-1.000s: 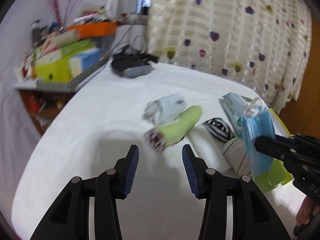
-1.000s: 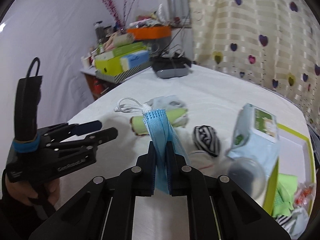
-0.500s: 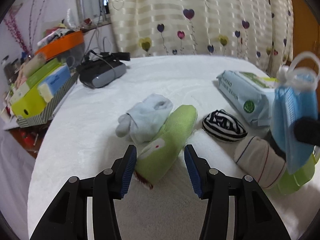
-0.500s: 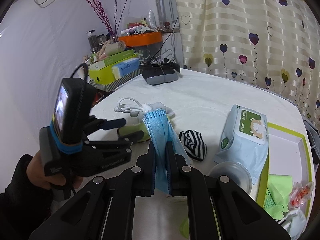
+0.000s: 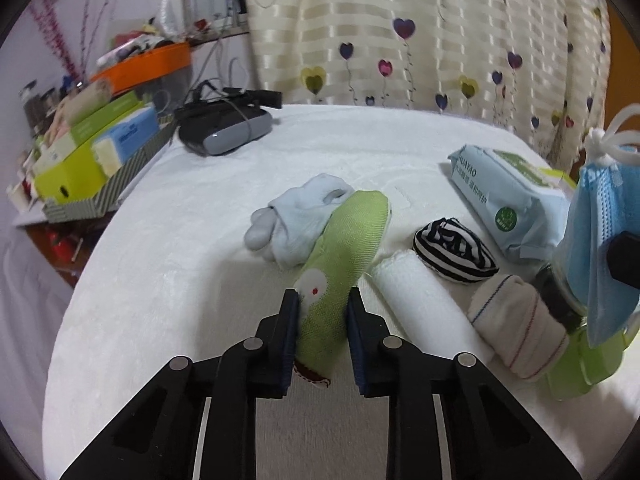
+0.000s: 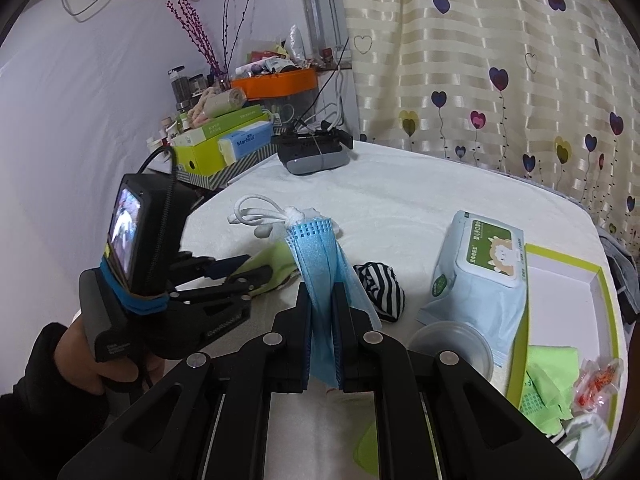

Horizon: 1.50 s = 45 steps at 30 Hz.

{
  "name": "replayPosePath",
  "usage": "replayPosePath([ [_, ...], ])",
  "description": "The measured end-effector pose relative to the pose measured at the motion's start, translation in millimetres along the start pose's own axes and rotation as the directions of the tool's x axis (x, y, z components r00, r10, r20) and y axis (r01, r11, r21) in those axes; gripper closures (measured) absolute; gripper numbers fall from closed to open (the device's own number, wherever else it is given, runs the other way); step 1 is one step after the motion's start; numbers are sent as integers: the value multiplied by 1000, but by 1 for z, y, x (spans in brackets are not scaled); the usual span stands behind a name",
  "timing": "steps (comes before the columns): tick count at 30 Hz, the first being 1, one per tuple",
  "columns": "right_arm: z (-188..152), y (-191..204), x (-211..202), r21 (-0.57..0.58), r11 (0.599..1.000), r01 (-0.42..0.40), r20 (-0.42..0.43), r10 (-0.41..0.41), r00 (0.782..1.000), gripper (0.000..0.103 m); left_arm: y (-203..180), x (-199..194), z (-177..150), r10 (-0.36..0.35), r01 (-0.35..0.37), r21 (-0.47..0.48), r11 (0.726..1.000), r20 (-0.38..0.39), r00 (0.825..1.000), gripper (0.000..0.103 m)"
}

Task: Organize soft objects
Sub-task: 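Carry the blue mask and green cloth with both tools into the white box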

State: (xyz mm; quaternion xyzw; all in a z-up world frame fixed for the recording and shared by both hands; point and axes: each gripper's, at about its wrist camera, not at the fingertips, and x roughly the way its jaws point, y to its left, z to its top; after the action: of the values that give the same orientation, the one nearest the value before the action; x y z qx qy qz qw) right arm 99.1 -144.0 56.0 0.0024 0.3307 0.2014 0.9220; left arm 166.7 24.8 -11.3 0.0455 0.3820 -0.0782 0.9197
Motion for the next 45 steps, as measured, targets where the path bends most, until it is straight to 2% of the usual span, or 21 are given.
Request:
replayPosePath([
  [6, -4, 3, -17, 2, 1000, 4, 22, -4, 1000, 94, 7, -35, -10, -9, 14, -92, 996, 56, 998, 82],
  [11, -8, 4, -34, 4, 1000, 17, 45, -17, 999, 94, 5, -70, -20, -37, 57, -165, 985, 120, 992, 82],
  [15, -13, 3, -47, 7, 999, 34, 59, -34, 998, 94, -2, -92, -24, -67, 96, -187, 978, 157, 985, 82],
  [29, -26, -12, -84, 31, 996, 82, 95, -85, 992, 94, -52, -127, -19, -160, 185, -108, 977, 207, 965, 82],
  [45, -42, -54, -112, 105, 985, 136, 111, -148, 983, 94, -127, -128, -6, -257, 261, 3, 965, 183, 949, 82],
])
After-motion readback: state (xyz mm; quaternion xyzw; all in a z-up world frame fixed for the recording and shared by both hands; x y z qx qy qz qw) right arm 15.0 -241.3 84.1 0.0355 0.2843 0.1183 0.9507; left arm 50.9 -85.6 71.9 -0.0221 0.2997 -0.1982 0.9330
